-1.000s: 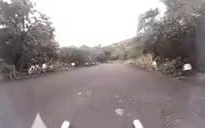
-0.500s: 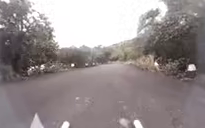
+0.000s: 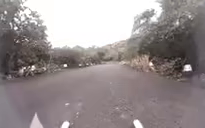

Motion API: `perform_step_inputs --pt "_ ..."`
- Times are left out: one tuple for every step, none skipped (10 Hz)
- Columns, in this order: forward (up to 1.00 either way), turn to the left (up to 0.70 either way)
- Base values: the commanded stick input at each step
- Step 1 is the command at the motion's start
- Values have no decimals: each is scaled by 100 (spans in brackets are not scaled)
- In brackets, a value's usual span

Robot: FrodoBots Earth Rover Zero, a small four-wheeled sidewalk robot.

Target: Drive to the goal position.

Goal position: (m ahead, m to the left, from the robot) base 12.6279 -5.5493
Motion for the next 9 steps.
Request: perform_step_inputs --pt "50 0" --pt "50 -36" --pt "50 -50" --pt "50 -50" --pt "50 -43" --pt "50 -26" --pt "50 -8" --pt "50 0" --pt "50 0"
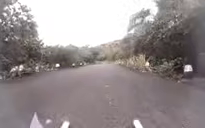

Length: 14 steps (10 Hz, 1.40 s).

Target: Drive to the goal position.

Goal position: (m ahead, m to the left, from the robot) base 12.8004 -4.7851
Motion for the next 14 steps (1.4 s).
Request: perform_step_inputs --pt "50 0" --pt "50 0" --pt "50 0" --pt "50 0" --pt "50 0" --pt "50 0" --pt "50 0" --pt "50 0" --pt "50 0" --pt "50 -8" --pt "50 -50" --pt "50 -45" --pt "50 -16" --pt "50 0"
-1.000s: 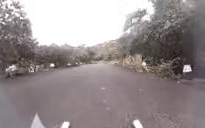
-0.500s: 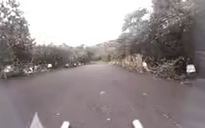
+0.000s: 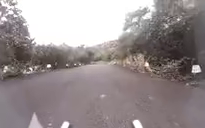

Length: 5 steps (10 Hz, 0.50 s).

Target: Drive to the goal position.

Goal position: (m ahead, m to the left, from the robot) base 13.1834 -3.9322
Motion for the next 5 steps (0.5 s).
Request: perform_step_inputs --pt "50 0" --pt "50 0" --pt "50 0" --pt "50 0" --pt "50 0"
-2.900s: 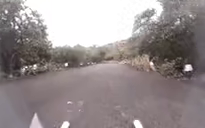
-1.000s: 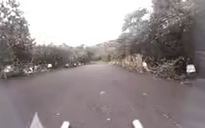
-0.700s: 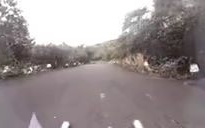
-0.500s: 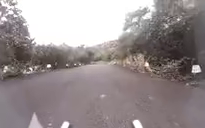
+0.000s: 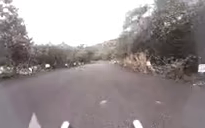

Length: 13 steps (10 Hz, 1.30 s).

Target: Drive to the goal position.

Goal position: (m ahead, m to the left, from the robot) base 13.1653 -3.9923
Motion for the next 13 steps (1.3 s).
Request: perform_step_inputs --pt "50 0" --pt "50 0" --pt "50 0" --pt "50 0" --pt "50 0" --pt "50 0" --pt "50 0" --pt "50 0" --pt "50 0" --pt "50 0" --pt "50 0" --pt "50 0" --pt "50 0"
